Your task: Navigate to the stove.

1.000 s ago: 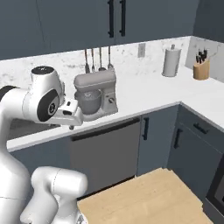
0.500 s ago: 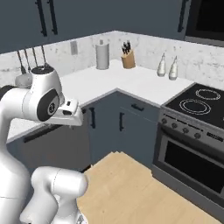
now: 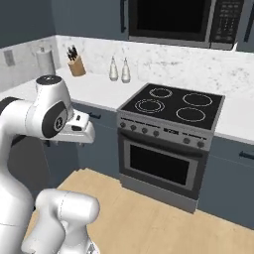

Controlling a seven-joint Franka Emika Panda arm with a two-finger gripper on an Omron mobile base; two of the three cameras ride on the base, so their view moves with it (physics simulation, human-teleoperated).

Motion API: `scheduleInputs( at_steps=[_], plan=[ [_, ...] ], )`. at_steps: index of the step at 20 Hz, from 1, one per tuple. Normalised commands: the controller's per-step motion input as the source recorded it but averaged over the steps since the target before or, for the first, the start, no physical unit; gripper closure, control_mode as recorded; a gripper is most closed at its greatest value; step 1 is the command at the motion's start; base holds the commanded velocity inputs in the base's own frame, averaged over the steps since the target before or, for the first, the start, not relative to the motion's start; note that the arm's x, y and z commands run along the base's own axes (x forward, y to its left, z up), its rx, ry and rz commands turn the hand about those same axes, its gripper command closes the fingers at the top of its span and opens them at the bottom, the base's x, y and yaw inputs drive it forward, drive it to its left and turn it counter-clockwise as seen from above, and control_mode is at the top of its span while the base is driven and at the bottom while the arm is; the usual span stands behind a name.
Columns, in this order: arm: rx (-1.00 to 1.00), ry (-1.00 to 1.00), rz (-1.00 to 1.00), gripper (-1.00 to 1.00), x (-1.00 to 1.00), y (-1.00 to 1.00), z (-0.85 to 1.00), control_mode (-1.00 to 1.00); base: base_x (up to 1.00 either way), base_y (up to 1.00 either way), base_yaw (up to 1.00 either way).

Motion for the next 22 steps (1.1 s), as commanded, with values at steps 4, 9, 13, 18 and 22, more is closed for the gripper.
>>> scheduleInputs(
  at_steps=[4,9,13,18,22],
  plan=[
    [0.0,0.0,0.0,-1.0,0.0,0.0,0.0,1.0,0.18,-0.58,-0.4],
    [0.0,0.0,0.0,-1.0,0.0,0.0,0.0,1.0,0.4,-0.31,-0.33],
    [0.0,0.0,0.0,-1.0,0.0,0.0,0.0,1.0,0.66,-0.07,-0.2],
    [0.0,0.0,0.0,-1.0,0.0,0.0,0.0,1.0,0.93,0.0,-0.17],
    [0.0,0.0,0.0,-1.0,0.0,0.0,0.0,1.0,0.92,0.0,-0.15]
  ],
)
